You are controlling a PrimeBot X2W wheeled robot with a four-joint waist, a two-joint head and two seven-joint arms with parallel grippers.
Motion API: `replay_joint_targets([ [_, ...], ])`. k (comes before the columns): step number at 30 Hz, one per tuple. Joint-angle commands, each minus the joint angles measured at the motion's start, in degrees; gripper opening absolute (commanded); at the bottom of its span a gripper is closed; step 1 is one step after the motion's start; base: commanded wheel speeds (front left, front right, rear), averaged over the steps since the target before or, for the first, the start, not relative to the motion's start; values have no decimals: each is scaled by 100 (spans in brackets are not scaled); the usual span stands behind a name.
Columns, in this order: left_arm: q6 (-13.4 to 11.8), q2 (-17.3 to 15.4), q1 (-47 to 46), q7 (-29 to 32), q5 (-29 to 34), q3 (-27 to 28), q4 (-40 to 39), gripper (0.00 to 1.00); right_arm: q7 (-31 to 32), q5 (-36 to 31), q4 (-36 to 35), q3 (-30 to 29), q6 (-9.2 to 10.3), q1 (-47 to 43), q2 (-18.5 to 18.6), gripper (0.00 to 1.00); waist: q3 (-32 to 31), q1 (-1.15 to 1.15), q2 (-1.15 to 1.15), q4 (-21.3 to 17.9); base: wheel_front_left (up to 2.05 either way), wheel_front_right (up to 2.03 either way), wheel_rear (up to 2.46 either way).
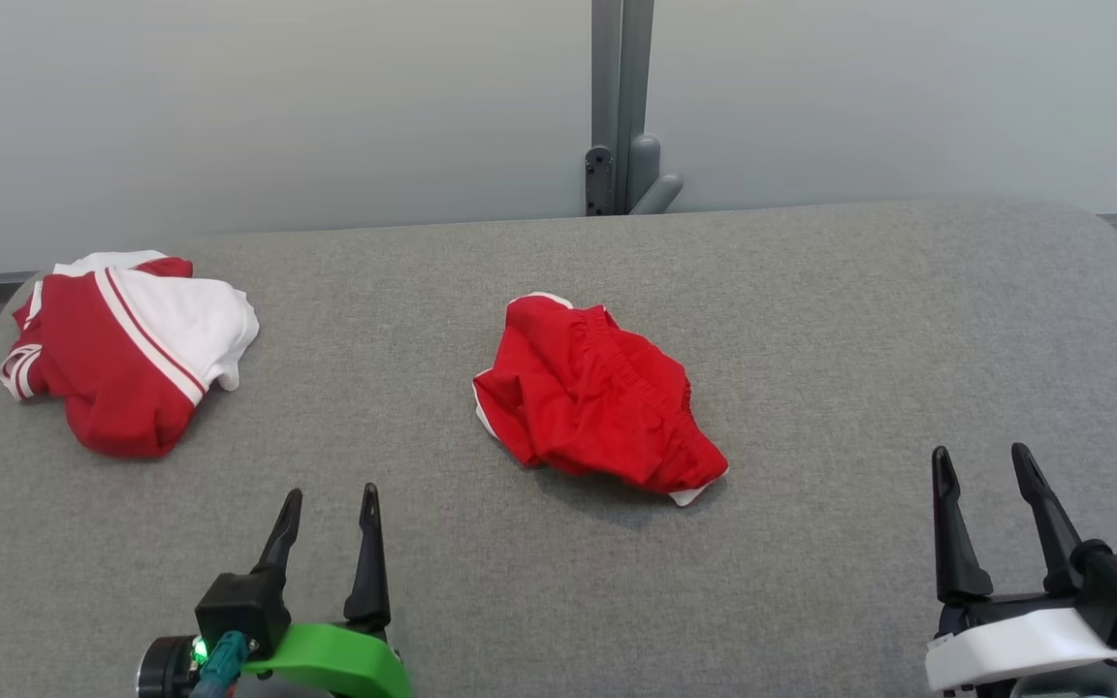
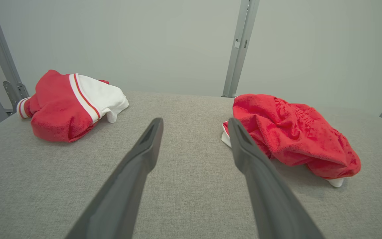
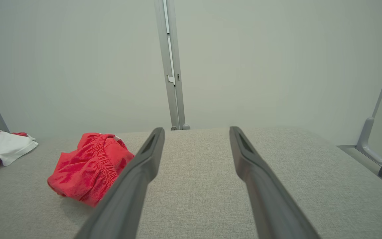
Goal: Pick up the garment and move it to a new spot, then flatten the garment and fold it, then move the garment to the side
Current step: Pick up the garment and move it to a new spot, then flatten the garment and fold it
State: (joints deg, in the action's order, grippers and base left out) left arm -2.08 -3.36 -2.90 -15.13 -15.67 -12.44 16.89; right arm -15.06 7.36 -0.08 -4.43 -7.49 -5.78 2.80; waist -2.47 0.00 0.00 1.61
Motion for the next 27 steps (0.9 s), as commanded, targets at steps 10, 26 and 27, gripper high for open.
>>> replay_joint_targets([
  [10,98,33,498,-2,209,327,-248,100,-20,68,153,150,0,-173,17,100,-76,0,0,-16,0,0,0],
  [26,165,44,481,-2,191,229,-205,100,-20,69,207,191,0,-190,17,100,-70,0,0,113,0,0,0],
  [27,164,45,475,-2,188,213,-206,100,-20,60,220,192,0,-184,17,100,-59,0,0,137,0,0,0],
])
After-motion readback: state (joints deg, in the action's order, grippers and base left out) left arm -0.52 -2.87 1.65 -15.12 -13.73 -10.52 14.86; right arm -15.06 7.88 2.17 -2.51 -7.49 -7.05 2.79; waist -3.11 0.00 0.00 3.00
